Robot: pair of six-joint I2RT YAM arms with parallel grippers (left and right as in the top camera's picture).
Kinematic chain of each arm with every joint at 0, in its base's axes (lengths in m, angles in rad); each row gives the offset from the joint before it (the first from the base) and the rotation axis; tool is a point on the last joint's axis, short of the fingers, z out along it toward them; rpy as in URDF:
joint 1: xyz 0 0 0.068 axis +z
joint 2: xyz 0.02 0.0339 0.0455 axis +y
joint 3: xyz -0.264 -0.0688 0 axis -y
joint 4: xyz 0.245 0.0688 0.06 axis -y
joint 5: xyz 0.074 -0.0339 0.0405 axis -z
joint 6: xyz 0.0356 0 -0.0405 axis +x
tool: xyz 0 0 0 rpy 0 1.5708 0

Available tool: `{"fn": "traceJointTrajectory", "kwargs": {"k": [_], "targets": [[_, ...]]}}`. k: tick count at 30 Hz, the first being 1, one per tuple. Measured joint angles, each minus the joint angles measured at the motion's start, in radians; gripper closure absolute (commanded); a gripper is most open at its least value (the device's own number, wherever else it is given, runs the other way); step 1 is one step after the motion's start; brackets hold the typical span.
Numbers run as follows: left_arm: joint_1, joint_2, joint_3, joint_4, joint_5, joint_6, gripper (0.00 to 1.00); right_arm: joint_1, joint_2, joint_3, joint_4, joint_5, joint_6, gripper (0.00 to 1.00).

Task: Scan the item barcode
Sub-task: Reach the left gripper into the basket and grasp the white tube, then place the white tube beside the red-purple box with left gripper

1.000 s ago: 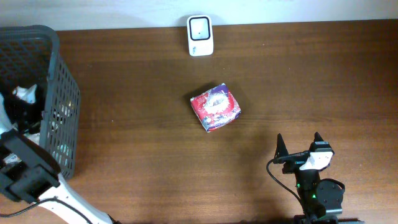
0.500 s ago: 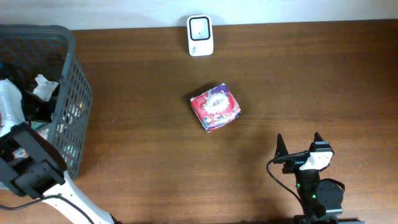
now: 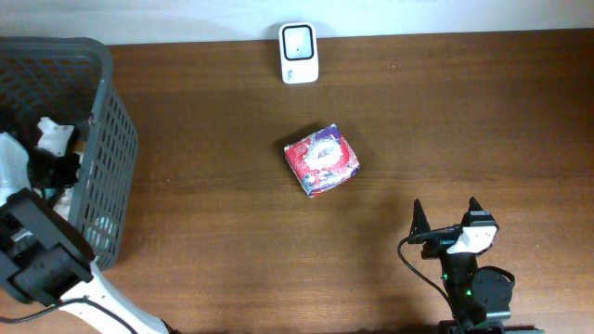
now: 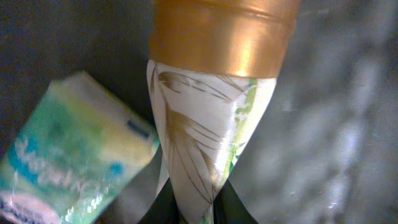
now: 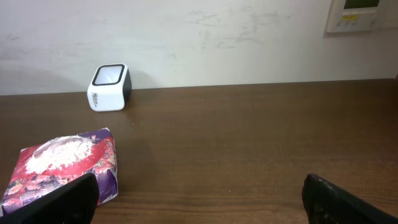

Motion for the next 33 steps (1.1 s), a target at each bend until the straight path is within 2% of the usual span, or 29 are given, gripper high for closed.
{"fn": "traceJointTrajectory", "kwargs": {"k": [3,4,6,9,10,11,12,13,15,16,19,20,21,22,23,25,27,30,33], "targets": [[0.019,-0.003,0.016,-0.009,-0.018,-0.15,1.0,0.0,0.0,0.0,0.0,0.0,-0.001,0.02],[0.021,-0.008,0.046,-0.023,-0.022,-0.265,1.0,0.0,0.0,0.0,0.0,0.0,0.0,0.01],[0.031,-0.055,0.107,-0.047,0.03,-0.37,1.0,0.0,0.0,0.0,0.0,0.0,0.0,0.01],[0.043,-0.325,0.212,-0.024,0.122,-0.556,1.0,0.0,0.0,0.0,0.0,0.0,0.0,0.01],[0.045,-0.401,0.227,-0.005,0.162,-0.578,1.0,0.0,0.0,0.0,0.0,0.0,0.0,0.01],[0.045,-0.528,0.237,0.041,0.28,-0.625,1.0,0.0,0.0,0.0,0.0,0.0,0.0,0.01],[0.043,-0.57,0.243,0.047,0.325,-0.66,1.0,0.0,0.0,0.0,0.0,0.0,0.0,0.01],[0.043,-0.605,0.243,0.066,0.374,-0.728,1.0,0.0,0.0,0.0,0.0,0.0,0.0,0.01],[0.043,-0.692,0.243,0.09,0.497,-0.964,1.0,0.0,0.0,0.0,0.0,0.0,0.0,0.01],[0.024,-0.727,0.242,0.102,0.534,-1.03,1.0,0.0,0.0,0.0,0.0,0.0,0.0,0.01],[-0.174,-0.784,0.242,0.112,0.579,-1.085,1.0,0.0,0.0,0.0,0.0,0.0,0.0,0.01],[-0.298,-0.791,0.242,0.089,0.559,-1.094,1.0,0.0,0.0,0.0,0.0,0.0,0.0,0.01],[-0.334,-0.789,0.242,0.079,0.539,-1.099,1.0,0.0,0.0,0.0,0.0,0.0,0.0,0.01],[-0.493,-0.769,0.242,-0.008,0.457,-1.105,1.0,0.0,0.0,0.0,0.0,0.0,0.0,0.01],[-0.582,-0.742,0.242,-0.051,0.392,-1.107,1.0,0.0,0.0,0.0,0.0,0.0,0.0,0.01],[-0.743,-0.651,0.243,-0.166,0.214,-1.11,1.0,0.0,0.0,0.0,0.0,0.0,-0.001,0.01],[-0.866,-0.486,0.242,-0.223,0.067,-1.11,1.0,0.0,0.0,0.0,0.0,0.0,0.0,0.01],[-0.974,-0.227,0.236,-0.227,-0.037,-1.11,1.0,0.0,0.0,0.0,0.0,0.0,-0.001,0.01],[-1.015,-0.073,0.237,-0.245,-0.097,-1.11,1.0,0.0,0.0,0.0,0.0,0.0,0.0,0.01]]}}
